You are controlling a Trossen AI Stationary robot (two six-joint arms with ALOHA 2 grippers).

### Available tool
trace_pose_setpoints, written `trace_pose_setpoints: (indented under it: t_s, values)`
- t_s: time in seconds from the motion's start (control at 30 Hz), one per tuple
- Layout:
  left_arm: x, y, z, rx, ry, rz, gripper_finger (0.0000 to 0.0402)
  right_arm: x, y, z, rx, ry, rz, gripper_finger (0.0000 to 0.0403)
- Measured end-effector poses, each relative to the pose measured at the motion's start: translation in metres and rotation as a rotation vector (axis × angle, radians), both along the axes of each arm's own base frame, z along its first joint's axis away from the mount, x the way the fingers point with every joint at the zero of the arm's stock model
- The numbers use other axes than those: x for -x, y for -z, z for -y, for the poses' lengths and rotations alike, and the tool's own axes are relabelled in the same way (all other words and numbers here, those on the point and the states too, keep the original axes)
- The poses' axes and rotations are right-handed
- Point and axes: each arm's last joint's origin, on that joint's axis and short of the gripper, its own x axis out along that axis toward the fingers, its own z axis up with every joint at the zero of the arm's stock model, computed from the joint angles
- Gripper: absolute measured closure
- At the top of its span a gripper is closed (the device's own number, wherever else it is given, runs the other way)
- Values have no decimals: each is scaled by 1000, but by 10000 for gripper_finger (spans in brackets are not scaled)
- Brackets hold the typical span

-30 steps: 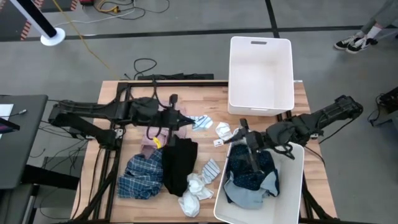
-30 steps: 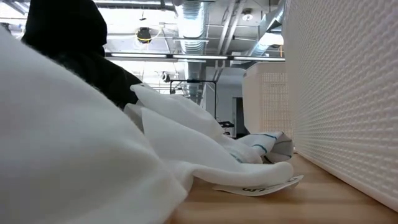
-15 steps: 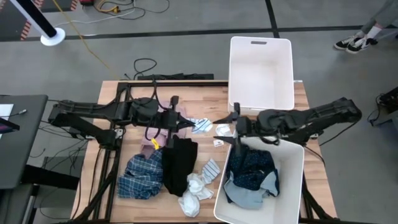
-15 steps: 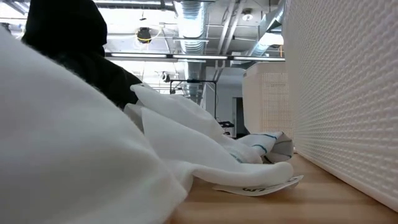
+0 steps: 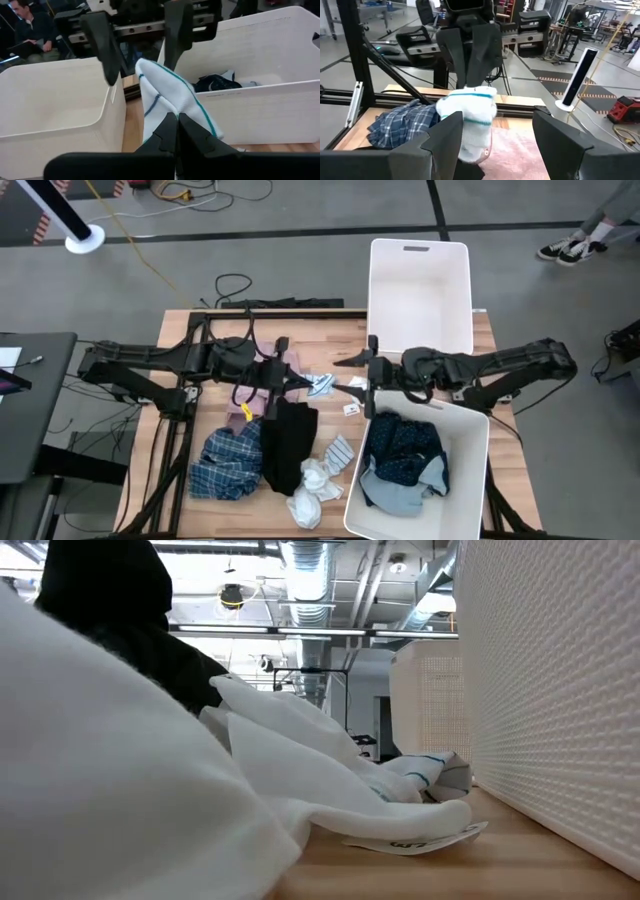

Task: Sort clothes
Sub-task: Put the top striped white sock in the top laundry bin

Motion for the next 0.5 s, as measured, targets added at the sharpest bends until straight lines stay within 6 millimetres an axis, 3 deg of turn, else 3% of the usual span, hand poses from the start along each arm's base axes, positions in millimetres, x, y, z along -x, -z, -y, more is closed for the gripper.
trace_pose_setpoints:
  t_s: [0.23,0.5]
  values:
    - [0,0,0,-10,3,3,401,-8,10,-2,6,-12,-44,170]
    - [0,0,0,-10,2,-2,401,-20,18,-3,50,-22,-41,322]
